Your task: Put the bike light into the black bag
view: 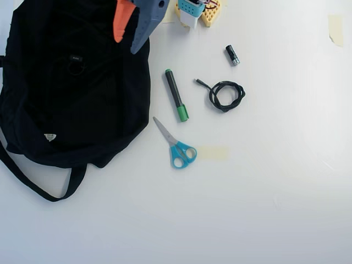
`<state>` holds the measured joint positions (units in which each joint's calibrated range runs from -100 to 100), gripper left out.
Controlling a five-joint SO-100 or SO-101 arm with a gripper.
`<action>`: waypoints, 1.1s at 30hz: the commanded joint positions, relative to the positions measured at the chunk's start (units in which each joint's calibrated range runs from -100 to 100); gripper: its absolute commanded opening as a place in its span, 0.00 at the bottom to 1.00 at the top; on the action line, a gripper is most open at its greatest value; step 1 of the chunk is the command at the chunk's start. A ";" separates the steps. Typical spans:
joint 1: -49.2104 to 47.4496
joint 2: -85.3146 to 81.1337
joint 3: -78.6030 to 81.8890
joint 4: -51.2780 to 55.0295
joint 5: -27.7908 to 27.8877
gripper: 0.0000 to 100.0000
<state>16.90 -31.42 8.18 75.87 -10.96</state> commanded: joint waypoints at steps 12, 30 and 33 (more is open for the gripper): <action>-13.91 -12.97 7.37 17.33 0.37 0.02; -21.01 -63.26 72.51 -7.57 9.71 0.02; -20.94 -67.91 78.17 -7.05 9.81 0.02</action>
<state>-4.19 -95.77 82.86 69.43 -1.59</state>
